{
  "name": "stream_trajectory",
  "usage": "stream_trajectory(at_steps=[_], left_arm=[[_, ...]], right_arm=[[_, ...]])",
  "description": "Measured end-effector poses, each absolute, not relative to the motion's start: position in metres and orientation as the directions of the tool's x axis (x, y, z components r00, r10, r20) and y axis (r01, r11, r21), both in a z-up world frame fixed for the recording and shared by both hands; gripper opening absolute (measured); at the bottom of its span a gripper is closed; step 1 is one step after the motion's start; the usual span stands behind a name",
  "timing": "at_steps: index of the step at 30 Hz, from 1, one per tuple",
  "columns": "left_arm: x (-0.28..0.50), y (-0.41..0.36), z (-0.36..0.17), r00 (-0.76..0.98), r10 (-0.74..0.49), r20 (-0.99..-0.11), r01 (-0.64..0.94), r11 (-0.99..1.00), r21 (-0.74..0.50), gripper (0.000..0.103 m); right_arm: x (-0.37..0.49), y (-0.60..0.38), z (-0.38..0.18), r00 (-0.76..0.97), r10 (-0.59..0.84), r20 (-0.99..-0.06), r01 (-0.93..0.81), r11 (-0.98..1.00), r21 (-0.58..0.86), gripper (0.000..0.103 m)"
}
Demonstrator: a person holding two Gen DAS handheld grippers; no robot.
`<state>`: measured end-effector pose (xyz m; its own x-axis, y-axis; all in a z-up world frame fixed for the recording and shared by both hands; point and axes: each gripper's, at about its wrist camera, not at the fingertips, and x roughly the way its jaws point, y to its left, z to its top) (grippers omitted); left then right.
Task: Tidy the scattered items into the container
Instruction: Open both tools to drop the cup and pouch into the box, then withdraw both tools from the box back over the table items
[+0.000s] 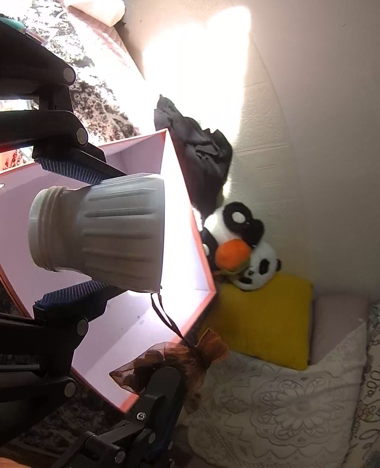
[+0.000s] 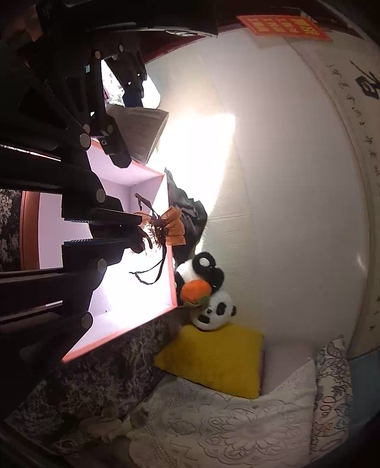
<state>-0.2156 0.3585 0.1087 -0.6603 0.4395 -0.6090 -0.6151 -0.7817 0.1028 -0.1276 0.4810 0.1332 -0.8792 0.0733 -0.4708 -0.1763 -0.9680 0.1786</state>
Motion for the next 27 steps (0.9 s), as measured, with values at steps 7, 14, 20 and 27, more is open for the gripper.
stream_trajectory(at_steps=[7,14,20,27], left_arm=[[-0.239,0.358,0.081,-0.698,0.301,-0.65,-0.532,-0.825,0.19,0.095],[-0.271,0.349,0.029,-0.733,-0.003,-0.681,-0.394,-0.814,0.428,0.095],[-0.281,0.344,-0.011,-0.653,-0.125,-0.747,-0.406,-0.775,0.484,0.095],[-0.28,0.344,-0.039,-0.372,-0.097,-0.923,-0.536,-0.789,0.299,0.094]], right_arm=[[-0.144,0.506,0.106,-0.853,0.108,-0.511,-0.249,-0.944,0.216,0.067],[-0.158,0.494,0.079,-0.782,0.142,-0.606,-0.254,-0.962,0.102,0.066],[-0.17,0.495,0.052,-0.72,0.144,-0.678,-0.253,-0.965,0.063,0.066],[-0.168,0.504,0.04,-0.686,0.172,-0.707,-0.268,-0.963,0.026,0.067]])
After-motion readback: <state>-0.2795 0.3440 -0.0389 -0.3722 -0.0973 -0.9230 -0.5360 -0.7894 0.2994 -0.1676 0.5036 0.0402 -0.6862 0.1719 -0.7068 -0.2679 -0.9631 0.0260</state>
